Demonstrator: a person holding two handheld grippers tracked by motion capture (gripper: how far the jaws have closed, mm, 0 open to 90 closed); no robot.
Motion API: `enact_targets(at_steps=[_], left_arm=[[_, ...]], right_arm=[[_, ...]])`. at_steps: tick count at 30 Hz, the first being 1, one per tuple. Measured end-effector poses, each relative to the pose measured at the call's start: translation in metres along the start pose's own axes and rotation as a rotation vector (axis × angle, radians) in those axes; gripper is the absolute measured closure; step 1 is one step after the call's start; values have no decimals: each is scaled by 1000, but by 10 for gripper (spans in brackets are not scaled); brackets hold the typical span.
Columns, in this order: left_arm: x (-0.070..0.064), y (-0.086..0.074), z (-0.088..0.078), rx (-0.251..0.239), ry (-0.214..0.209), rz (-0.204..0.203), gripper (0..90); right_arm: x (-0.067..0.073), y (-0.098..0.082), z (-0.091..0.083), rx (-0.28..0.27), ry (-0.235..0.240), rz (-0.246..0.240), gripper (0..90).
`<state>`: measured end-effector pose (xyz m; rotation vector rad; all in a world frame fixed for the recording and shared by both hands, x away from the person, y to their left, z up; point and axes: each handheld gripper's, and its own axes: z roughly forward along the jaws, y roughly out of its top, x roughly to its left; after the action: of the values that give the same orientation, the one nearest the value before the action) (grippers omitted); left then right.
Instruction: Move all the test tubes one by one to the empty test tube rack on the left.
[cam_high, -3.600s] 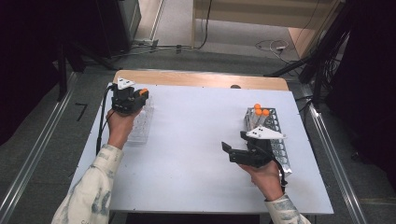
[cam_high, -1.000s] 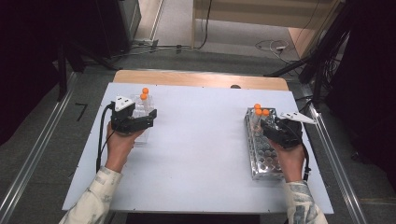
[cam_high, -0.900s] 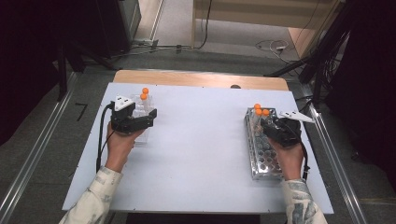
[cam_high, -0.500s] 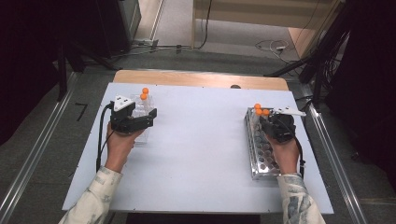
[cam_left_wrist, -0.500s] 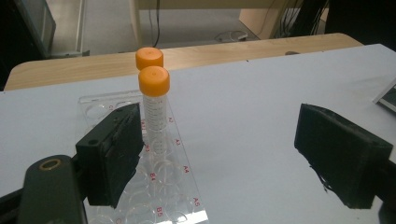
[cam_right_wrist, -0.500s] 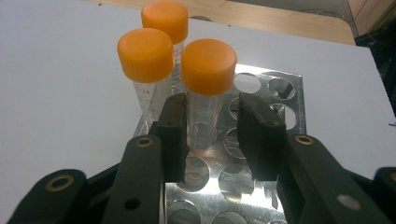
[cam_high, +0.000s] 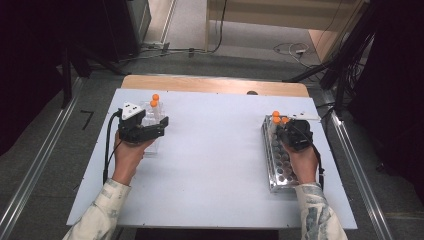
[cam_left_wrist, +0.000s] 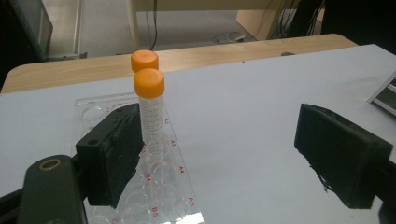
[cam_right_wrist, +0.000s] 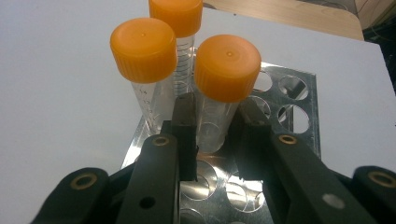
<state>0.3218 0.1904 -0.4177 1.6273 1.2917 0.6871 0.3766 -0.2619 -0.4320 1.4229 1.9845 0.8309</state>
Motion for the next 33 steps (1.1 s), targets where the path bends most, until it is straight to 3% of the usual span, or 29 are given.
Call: enact_targets(at_steps=[11,26,33], left_arm=[[-1,2,-4,-9,-7,4,128],[-6,4,-10,-15,-31,15,125],[-9,5,-11,-20,-37,20,125]], right_arm=[[-3,4,-10,-59,13,30,718],[-11,22,-56,-186,11,55,722],[-9,16,-69,-186,33,42,722]])
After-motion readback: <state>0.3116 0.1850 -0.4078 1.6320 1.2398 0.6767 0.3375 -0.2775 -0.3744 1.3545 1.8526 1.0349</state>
